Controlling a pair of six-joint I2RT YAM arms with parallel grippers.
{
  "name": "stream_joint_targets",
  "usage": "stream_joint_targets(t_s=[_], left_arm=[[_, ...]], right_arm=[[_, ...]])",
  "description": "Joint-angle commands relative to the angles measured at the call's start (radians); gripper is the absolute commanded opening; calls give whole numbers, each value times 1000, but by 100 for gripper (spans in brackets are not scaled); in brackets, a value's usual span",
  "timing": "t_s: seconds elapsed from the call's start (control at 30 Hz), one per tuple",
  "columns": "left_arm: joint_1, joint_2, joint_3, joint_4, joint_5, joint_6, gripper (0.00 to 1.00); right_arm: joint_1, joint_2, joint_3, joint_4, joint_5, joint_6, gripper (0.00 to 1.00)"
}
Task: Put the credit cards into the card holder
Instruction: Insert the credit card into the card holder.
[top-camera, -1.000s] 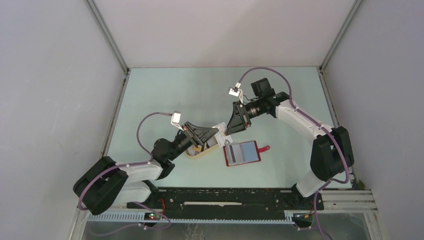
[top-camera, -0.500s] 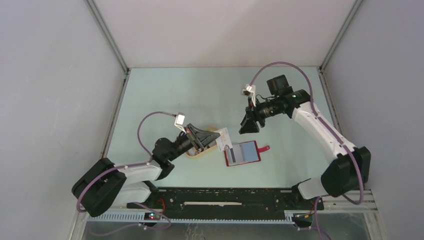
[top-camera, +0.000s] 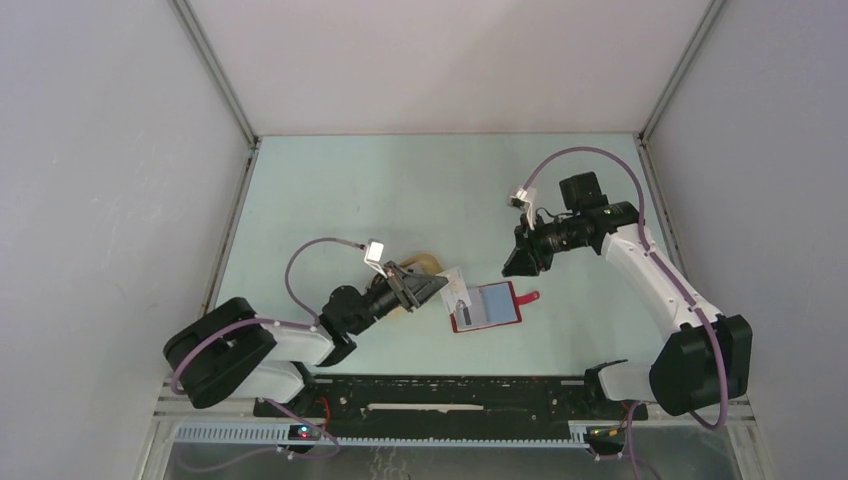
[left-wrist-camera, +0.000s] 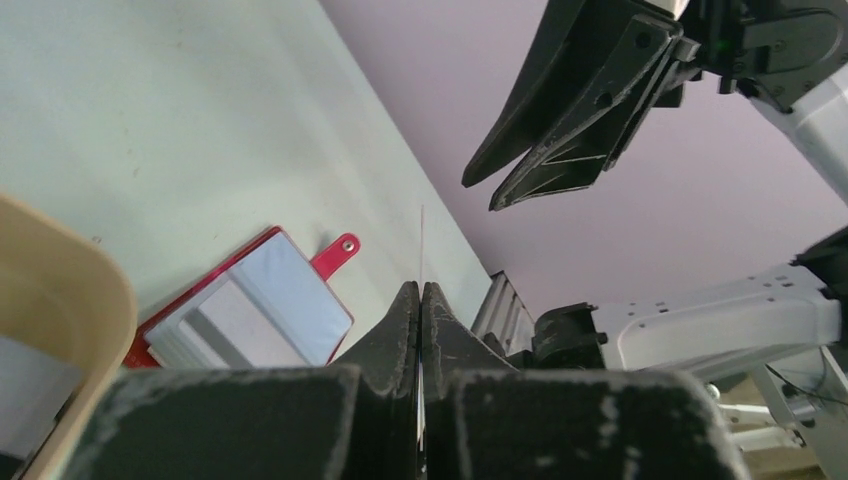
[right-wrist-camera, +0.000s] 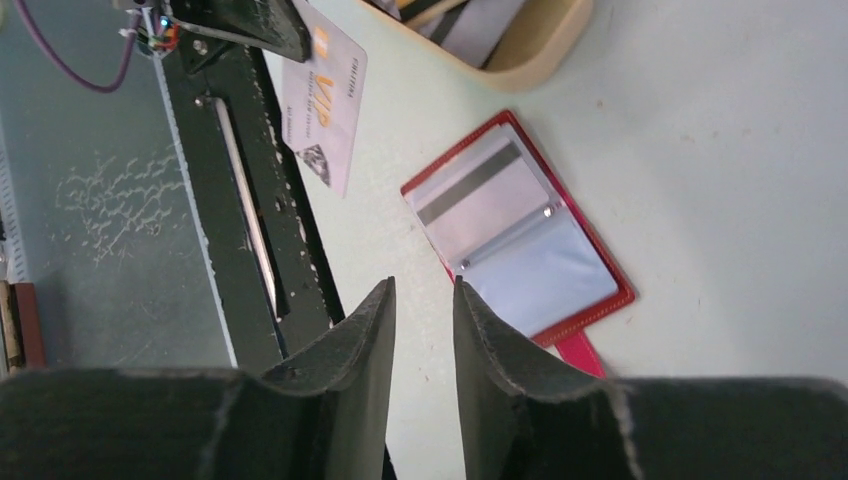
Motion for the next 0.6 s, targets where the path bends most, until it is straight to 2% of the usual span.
stream_joint_targets(t_s=[0.0, 0.27, 0.57], left_arm=[[-56, 69, -31, 140, -185, -16, 0], [-124, 188, 14, 145, -299, -33, 0], [-175, 289, 55, 143, -399, -62, 0]], right_arm=[[-11, -4, -35, 22, 78, -24, 34], [-11, 60, -42, 25, 200, -34, 34], [-11, 140, -33, 20, 248, -22, 35]])
